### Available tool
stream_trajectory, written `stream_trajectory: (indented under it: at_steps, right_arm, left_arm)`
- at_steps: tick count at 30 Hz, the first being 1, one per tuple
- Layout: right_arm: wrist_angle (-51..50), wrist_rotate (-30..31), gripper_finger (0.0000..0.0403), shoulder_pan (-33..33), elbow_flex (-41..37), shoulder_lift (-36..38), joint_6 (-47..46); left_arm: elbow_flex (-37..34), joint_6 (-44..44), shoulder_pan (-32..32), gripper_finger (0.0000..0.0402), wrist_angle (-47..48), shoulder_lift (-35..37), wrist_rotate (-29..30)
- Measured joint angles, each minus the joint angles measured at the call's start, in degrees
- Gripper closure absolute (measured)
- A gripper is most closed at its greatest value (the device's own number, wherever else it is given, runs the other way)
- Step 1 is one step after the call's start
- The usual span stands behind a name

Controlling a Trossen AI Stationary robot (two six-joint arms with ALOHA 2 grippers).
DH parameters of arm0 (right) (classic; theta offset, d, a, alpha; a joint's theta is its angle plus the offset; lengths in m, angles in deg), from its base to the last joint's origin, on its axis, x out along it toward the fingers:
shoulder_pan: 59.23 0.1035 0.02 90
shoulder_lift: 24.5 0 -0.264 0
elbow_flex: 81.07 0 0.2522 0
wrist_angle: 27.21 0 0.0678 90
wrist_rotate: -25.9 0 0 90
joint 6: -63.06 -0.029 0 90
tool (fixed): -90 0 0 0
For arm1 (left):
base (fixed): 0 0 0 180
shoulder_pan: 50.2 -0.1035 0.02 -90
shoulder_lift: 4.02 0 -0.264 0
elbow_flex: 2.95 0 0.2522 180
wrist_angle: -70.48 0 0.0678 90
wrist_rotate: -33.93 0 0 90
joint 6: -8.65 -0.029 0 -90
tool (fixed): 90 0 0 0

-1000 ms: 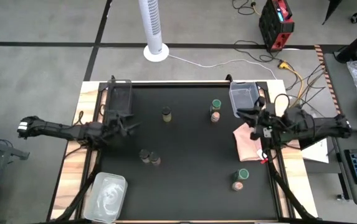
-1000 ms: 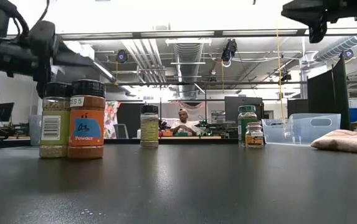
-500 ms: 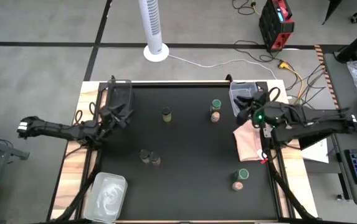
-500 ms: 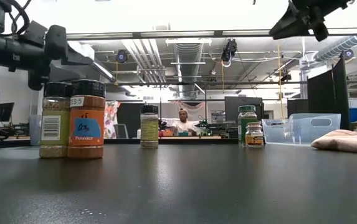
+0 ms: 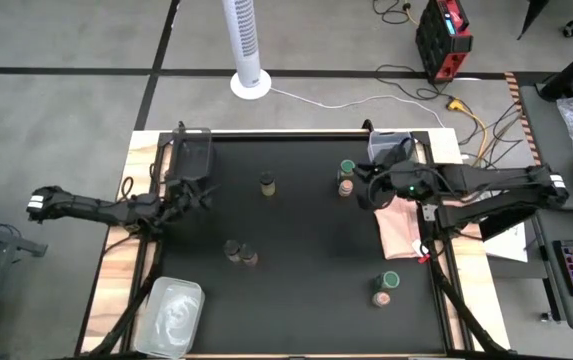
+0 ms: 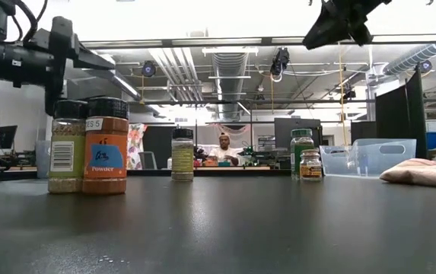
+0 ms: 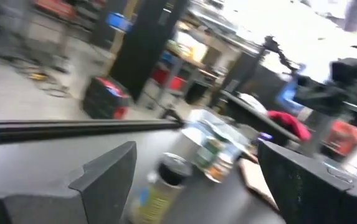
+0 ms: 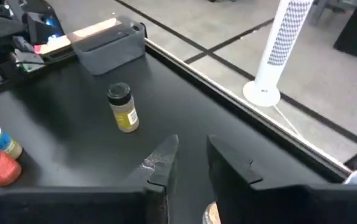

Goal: Sort spices by type
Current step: Put the top green spice bottle into the transparent bin

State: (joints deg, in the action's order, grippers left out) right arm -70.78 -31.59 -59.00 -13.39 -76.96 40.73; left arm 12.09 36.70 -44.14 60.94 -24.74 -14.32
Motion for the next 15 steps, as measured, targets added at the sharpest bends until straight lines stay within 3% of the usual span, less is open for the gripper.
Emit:
stream_trajectory:
  at_steps: [7,12,15]
  right_arm:
    - [2.1,0.0,0.0339,0.0,4.3,-2.8,5.4]
    - [3.0,1.0,0.033,-0.4,6.7,-5.0,7.0]
    - [2.8,1.1,0.0324,-0.8,7.0,-6.6,7.3]
  left_arm:
    - [0.0,4.1,0.0,0.0082,-0.4,-2.0,-0.6]
    - [0.0,4.1,1.1,0.0082,-11.3,-4.7,-16.6]
    - [0.0,0.7,1.8,0.0082,-19.5,-7.0,-20.1]
